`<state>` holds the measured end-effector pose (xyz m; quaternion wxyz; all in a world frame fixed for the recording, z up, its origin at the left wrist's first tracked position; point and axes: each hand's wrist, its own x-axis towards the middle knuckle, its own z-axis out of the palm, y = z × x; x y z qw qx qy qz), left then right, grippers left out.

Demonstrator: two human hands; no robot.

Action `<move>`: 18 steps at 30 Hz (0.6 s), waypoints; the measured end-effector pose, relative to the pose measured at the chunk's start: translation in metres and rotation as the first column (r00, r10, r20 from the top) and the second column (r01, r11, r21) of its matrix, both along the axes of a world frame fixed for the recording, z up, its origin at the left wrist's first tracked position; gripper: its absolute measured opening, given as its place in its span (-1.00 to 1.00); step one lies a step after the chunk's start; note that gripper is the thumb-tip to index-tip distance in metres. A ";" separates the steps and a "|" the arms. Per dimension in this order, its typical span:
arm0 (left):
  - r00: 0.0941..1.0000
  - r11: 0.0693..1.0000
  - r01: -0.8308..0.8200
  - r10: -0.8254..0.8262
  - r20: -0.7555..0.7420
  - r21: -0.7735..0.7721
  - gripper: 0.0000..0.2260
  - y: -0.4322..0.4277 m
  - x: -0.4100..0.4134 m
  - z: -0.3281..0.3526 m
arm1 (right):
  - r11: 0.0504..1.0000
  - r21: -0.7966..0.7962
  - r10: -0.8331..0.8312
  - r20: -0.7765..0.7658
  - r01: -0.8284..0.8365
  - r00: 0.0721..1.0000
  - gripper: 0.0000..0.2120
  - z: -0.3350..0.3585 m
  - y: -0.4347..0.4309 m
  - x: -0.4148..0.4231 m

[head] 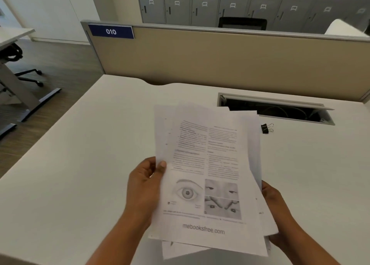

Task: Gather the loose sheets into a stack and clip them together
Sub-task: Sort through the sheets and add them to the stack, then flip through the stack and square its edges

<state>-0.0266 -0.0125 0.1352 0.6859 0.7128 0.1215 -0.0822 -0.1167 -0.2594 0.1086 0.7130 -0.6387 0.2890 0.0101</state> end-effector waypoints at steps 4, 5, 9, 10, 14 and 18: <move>0.989 0.991 0.114 -0.106 -0.106 0.068 -0.66 -0.009 0.003 -0.005 | 0.999 0.033 -0.004 0.001 0.004 1.000 -0.91 0.009 -0.004 -0.001; 0.970 0.985 0.157 -0.167 -0.176 -0.069 -0.65 -0.011 0.005 -0.003 | 0.999 0.043 0.008 0.013 -0.008 1.000 -0.90 0.011 -0.005 -0.002; 0.881 0.894 0.282 -0.385 -0.275 -0.349 -0.73 -0.017 0.004 -0.001 | 0.997 0.074 0.035 0.043 -0.038 0.998 -0.82 0.022 -0.007 -0.003; 0.888 0.898 0.298 -0.385 -0.251 -0.324 -0.73 -0.019 0.004 -0.004 | 0.998 0.067 0.018 0.023 -0.019 1.000 -0.84 0.024 -0.010 -0.003; 0.911 0.902 0.309 -0.371 -0.177 -0.301 -0.74 -0.031 0.003 -0.004 | 0.985 0.175 0.001 -0.015 0.001 1.000 -0.61 0.029 -0.024 0.001; 0.938 0.910 0.314 -0.342 -0.062 -0.270 -0.73 -0.046 0.010 0.001 | 0.991 -0.055 0.127 0.194 -0.118 0.973 -0.66 0.044 -0.029 0.014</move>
